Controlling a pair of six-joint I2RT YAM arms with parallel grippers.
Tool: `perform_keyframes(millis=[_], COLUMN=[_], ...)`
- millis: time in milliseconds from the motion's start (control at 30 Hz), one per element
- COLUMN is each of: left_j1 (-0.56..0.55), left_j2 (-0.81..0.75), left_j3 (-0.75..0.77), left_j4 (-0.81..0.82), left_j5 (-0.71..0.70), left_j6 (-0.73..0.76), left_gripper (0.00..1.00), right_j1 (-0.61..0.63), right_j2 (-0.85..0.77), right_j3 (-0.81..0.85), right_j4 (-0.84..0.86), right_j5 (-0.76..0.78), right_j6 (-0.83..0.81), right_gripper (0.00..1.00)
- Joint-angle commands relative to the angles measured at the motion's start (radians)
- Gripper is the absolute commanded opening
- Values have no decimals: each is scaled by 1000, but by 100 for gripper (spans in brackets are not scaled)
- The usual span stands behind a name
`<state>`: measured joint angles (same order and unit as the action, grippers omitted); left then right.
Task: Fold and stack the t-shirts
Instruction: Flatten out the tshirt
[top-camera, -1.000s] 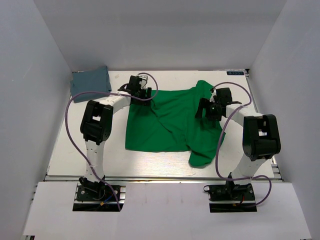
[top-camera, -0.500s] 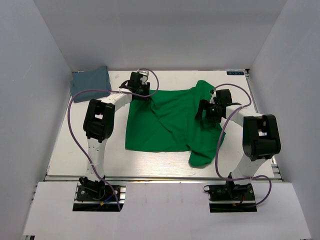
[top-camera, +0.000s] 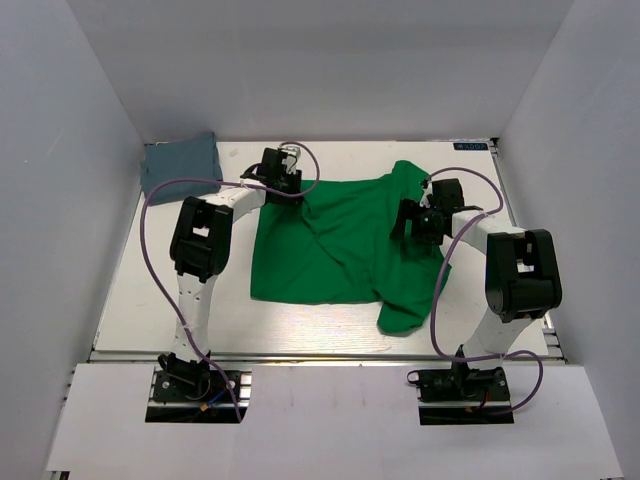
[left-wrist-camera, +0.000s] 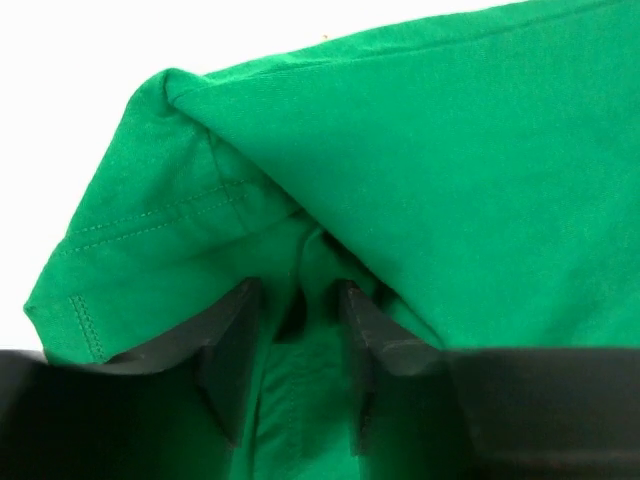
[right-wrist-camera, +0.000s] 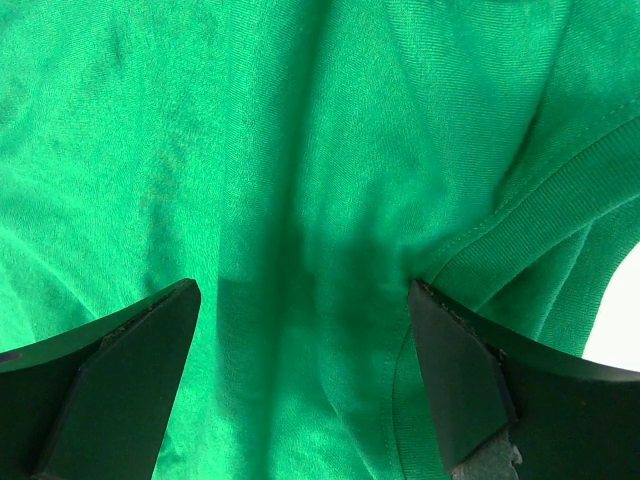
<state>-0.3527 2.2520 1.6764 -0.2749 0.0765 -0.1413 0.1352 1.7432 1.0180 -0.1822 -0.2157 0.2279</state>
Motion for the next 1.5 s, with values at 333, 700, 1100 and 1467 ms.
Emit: perform_keyframes(millis=[333, 700, 1100, 1467], left_j1=[-3, 15, 87, 179], left_j2=[-86, -115, -164, -60], left_j3=[9, 20, 32, 183], left_j4=[17, 16, -50, -136], left_j5=[-33, -182, -83, 215], left_j6=[-11, -1, 101, 174], left_gripper=[30, 0, 0, 0], right_j1=[-3, -8, -6, -11], right_j2=[-10, 16, 85, 81], right_j3=[-6, 7, 57, 54], right_j4=[1, -16, -65, -71], right_j5=[22, 53, 130, 144], right_j6=[-7, -6, 41, 54], right_gripper=[90, 90, 90, 90])
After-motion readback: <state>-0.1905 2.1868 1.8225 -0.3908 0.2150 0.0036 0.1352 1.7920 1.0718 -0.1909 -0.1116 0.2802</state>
